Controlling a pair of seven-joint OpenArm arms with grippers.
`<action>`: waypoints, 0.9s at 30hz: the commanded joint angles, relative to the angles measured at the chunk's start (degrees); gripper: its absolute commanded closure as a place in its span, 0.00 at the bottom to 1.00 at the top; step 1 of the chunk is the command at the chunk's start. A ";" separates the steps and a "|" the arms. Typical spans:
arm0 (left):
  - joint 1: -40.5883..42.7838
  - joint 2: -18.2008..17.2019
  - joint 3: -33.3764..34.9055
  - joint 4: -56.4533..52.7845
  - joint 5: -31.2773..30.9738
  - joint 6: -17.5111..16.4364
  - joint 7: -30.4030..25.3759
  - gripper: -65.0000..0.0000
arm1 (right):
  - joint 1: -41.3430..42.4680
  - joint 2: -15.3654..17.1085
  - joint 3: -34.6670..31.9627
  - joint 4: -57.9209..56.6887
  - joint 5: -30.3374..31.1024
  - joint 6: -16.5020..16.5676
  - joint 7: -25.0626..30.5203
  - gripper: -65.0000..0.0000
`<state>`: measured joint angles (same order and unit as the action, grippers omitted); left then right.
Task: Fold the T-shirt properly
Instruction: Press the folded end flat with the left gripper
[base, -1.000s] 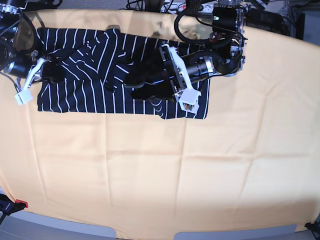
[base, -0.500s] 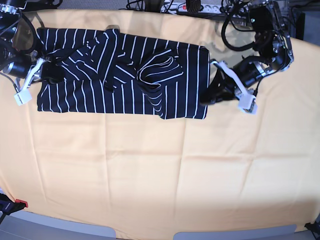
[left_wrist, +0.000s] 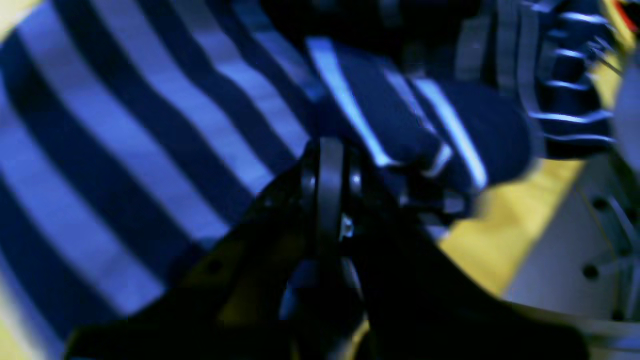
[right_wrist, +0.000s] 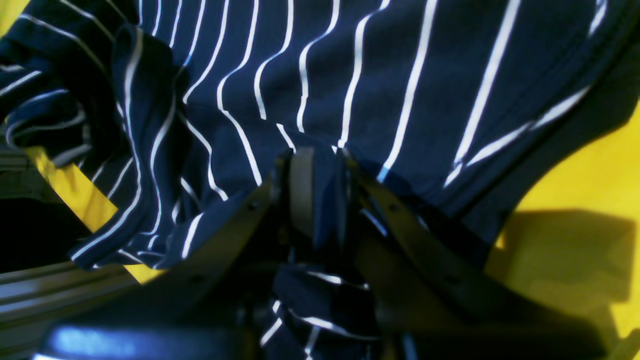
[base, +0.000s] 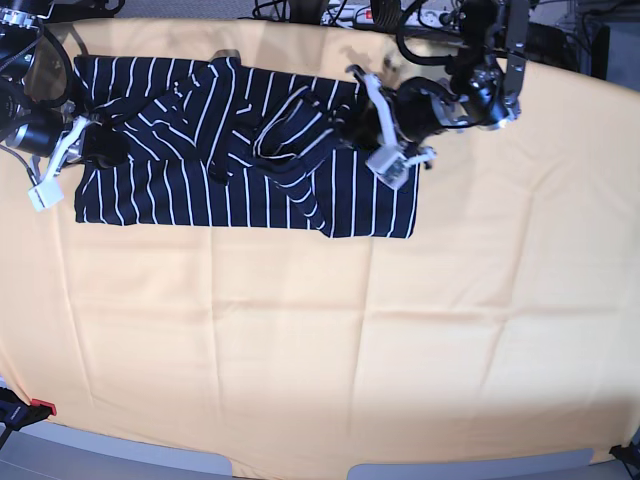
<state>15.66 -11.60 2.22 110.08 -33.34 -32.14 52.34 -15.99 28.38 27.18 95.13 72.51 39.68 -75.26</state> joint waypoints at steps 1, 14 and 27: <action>-0.28 -0.13 1.57 1.03 -1.20 -1.44 -1.29 1.00 | 0.59 1.16 0.61 0.85 1.20 0.32 0.61 0.84; -3.04 -0.15 2.62 1.29 -7.61 -7.86 1.46 1.00 | 0.57 1.16 0.61 0.85 1.20 0.32 0.59 0.84; -1.07 -1.03 -9.53 -6.60 -2.49 -6.82 0.33 1.00 | 6.38 1.36 1.25 2.78 6.27 0.32 -1.03 0.82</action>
<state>15.14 -12.27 -7.16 102.91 -36.12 -38.68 52.49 -10.24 28.38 27.68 96.86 77.41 39.72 -77.30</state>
